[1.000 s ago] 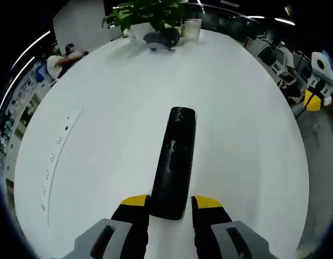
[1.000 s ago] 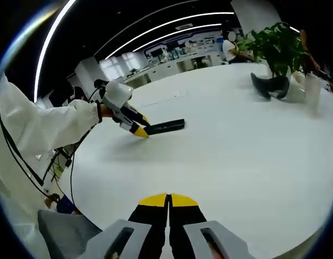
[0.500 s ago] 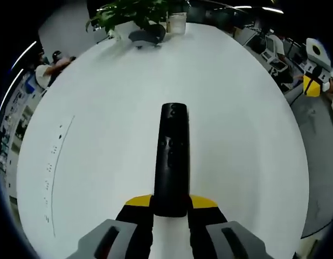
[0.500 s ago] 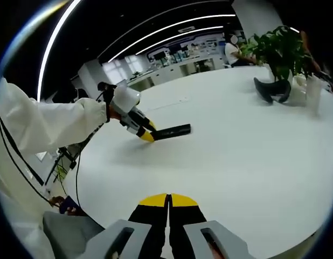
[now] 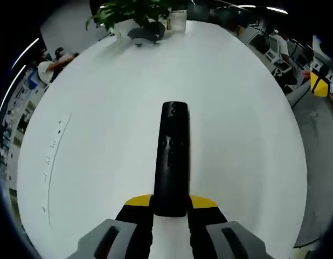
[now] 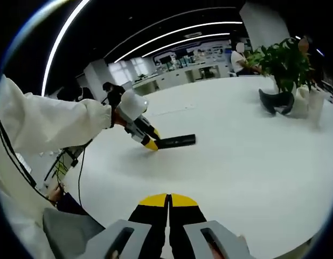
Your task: Press the specified remote control buttons in sequence, fully releasing each button before pressing the next.
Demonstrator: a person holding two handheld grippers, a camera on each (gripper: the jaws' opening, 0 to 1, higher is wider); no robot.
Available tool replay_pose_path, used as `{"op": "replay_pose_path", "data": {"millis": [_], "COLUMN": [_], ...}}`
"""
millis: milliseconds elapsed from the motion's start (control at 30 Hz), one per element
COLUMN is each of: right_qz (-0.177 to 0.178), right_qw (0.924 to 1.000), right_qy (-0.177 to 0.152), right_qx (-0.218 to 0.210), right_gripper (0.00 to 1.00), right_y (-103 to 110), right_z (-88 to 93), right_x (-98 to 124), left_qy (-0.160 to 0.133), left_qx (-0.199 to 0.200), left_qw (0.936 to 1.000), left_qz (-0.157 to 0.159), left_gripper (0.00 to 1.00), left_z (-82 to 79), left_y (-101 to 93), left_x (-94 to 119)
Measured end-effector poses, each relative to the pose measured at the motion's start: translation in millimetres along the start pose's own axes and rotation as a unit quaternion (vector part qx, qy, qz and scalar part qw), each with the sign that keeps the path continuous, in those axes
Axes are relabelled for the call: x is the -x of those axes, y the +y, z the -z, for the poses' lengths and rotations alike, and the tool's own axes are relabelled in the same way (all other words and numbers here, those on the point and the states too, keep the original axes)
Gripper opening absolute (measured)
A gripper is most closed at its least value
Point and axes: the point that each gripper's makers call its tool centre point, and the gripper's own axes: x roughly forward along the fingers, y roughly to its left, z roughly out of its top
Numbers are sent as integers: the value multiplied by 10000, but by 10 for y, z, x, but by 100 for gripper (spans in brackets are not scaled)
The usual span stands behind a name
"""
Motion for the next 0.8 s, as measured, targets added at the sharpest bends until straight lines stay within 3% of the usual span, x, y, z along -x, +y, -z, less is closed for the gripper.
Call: {"op": "replay_pose_path", "data": {"millis": [300,467,800], "right_qz": [-70,-80,-304], "right_qw": [9999,9997,9980], "right_qy": [-133,-233,-486], "right_qx": [-68,9,263], "right_gripper": [0,0,0], "right_y": [55,103,282], "right_z": [-32,-75,-187], "right_x": [97,118,168], "left_qy": [160,88,400], "left_qx": [70,131,21], "left_qw": [9998,9999,9992], "left_qz": [-59,-35,-10], "left_gripper": [22,23,22], "left_z": [29,52,78], "left_y": [-299,-418,-644], "left_x": [2,7,6]}}
